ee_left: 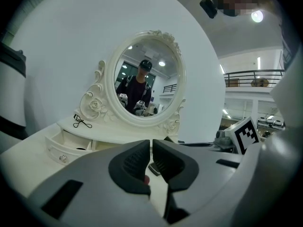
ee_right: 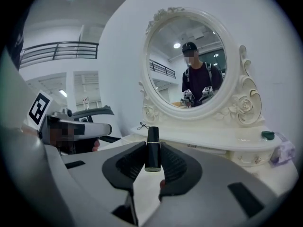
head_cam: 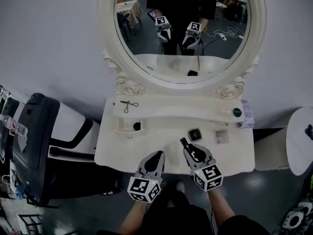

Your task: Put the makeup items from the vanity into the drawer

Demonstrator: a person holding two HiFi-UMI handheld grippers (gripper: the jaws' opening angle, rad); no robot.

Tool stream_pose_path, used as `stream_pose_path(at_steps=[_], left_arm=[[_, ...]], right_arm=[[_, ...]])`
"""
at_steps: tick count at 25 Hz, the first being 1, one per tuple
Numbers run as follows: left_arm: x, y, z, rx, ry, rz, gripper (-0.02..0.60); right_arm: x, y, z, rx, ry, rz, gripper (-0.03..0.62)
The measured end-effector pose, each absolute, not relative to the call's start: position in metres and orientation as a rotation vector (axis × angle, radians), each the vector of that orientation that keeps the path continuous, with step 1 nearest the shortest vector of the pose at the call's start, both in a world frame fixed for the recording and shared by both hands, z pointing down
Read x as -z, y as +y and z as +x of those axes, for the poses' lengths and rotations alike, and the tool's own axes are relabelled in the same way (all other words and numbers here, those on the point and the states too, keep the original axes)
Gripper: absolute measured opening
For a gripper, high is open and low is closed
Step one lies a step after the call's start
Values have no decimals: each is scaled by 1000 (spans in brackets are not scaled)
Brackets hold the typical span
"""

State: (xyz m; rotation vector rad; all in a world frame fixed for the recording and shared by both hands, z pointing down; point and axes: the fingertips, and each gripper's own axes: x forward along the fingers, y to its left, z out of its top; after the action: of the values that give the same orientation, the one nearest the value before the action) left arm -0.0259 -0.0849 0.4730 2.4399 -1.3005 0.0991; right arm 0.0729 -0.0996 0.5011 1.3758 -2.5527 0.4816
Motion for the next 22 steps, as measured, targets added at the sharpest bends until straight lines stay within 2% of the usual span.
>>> stream_pose_path(at_steps=[13,22], left_arm=[[-463,-71,-84,-34,-1562,2302,25],[-471,-96,-150,-22,-1631,2244,26]], right_arm=[[-469,-94,4,-379,-2738,1145,107],[-471,-126,-65,-338,-2748,1057,107]])
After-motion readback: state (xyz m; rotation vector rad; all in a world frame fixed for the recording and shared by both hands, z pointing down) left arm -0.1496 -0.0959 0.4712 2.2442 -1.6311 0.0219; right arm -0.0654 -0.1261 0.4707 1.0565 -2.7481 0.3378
